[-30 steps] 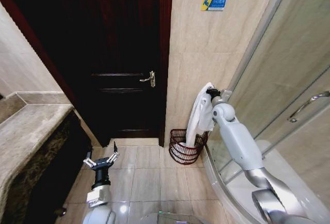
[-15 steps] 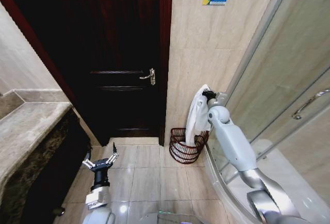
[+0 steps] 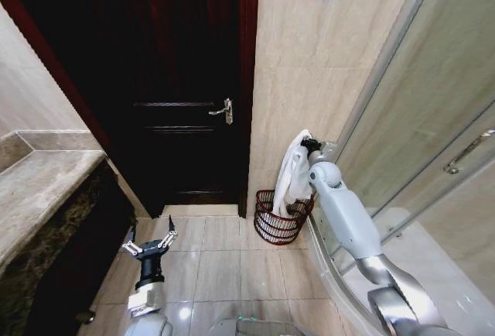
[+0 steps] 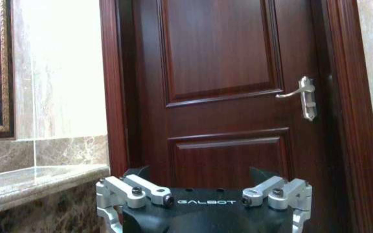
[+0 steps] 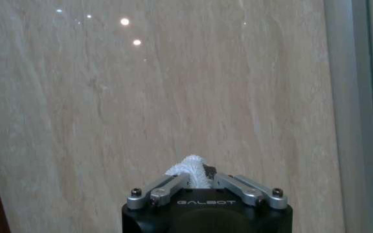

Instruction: Discard the used towel into the hamper.

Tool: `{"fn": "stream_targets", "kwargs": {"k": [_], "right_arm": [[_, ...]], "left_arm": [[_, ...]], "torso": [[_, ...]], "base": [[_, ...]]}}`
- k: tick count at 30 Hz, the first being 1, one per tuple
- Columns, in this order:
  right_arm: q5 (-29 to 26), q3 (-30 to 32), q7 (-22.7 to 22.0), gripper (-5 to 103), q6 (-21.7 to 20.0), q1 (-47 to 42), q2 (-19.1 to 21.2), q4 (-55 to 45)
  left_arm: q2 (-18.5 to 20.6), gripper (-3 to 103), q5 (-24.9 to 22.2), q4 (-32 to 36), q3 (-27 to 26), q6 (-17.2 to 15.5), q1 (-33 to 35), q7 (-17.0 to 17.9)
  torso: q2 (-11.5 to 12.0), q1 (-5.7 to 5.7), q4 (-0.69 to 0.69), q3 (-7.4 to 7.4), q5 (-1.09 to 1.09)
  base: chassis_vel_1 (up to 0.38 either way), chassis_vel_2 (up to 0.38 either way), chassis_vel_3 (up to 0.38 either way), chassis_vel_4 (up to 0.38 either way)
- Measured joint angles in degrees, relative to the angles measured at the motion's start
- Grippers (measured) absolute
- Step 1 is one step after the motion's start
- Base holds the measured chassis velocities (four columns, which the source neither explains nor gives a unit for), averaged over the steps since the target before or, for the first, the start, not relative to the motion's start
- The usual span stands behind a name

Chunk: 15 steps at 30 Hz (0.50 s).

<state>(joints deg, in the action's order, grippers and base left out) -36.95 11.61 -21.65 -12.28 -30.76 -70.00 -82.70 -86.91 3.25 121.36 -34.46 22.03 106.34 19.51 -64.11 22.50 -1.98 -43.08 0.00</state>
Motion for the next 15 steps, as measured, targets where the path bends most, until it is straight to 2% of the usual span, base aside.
{"fn": "stream_targets", "kwargs": {"k": [15], "right_arm": [[2.75,1.16,-0.18,1,0.04,-3.60,0.26,-3.40]], "left_arm": [[-0.50,100,-0.22,-0.74,-0.13,0.90,0.38,0.08]], "torso": [[4.41,-2.03,0.01,2.36,0.01]], "base": [[0.000,0.000,0.000,0.000]]}}
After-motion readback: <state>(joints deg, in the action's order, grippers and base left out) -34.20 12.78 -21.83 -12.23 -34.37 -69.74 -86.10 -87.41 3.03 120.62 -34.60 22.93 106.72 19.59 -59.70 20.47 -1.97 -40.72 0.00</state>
